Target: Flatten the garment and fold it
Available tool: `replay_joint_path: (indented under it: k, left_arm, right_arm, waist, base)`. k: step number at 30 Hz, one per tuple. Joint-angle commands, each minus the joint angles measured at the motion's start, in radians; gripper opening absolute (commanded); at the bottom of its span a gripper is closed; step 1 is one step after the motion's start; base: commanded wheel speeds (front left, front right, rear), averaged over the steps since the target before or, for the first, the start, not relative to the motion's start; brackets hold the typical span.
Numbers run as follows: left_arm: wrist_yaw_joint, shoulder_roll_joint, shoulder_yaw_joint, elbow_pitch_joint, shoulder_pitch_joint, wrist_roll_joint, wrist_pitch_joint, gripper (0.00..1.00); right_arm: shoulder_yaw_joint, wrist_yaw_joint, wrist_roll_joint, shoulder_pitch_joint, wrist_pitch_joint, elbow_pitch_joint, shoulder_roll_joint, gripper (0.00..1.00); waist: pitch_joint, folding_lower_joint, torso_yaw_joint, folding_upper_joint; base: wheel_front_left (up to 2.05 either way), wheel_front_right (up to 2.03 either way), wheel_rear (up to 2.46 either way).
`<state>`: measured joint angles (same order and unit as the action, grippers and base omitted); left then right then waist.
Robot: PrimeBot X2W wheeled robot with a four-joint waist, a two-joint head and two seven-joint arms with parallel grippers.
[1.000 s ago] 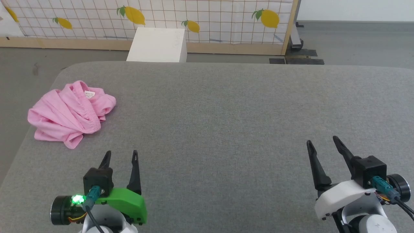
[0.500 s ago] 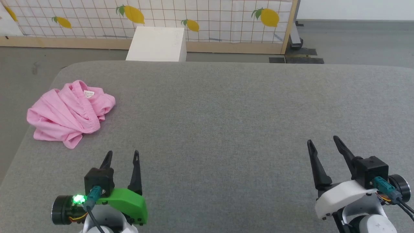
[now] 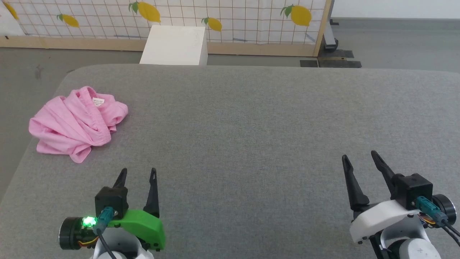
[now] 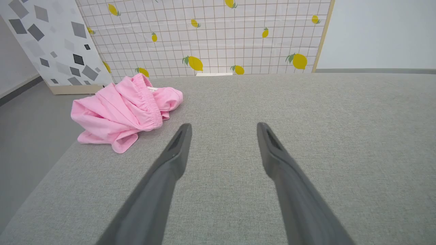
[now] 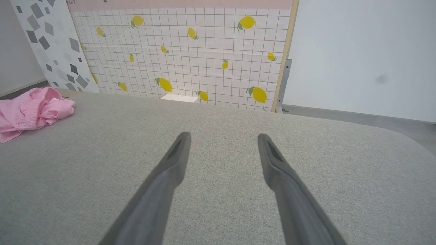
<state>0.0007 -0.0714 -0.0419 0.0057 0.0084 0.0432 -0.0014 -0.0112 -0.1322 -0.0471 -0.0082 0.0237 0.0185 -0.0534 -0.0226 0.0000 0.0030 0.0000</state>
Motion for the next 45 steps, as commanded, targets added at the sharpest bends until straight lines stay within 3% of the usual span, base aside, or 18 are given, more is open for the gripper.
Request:
replay_joint_path:
  k: [1, 15, 45]
  left_arm:
    - [-0.003, -0.01, -0.001, 0.004, -0.012, 0.008, 0.0, 1.0]
    - [0.005, -0.028, -0.011, 0.015, -0.02, 0.014, -0.01, 1.0]
    - [0.027, -0.075, -0.065, 0.004, -0.008, 0.008, -0.069, 1.0]
  right_arm:
    - [0.001, 0.001, -0.007, -0.002, 0.002, -0.004, 0.002, 1.0]
    - [0.027, 0.001, -0.013, 0.017, 0.013, -0.017, 0.002, 1.0]
    - [0.065, 0.001, -0.062, 0.123, 0.038, -0.077, 0.003, 1.0]
  waist:
    - [-0.004, 0.0, 0.003, 0.0]
    - [-0.012, 0.0, 0.075, 0.0]
    - [0.023, 0.0, 0.411, 0.0]
  base:
    - [0.0, 0.0, 0.0]
    - [0.0, 0.0, 0.0]
    - [0.0, 0.0, 0.0]
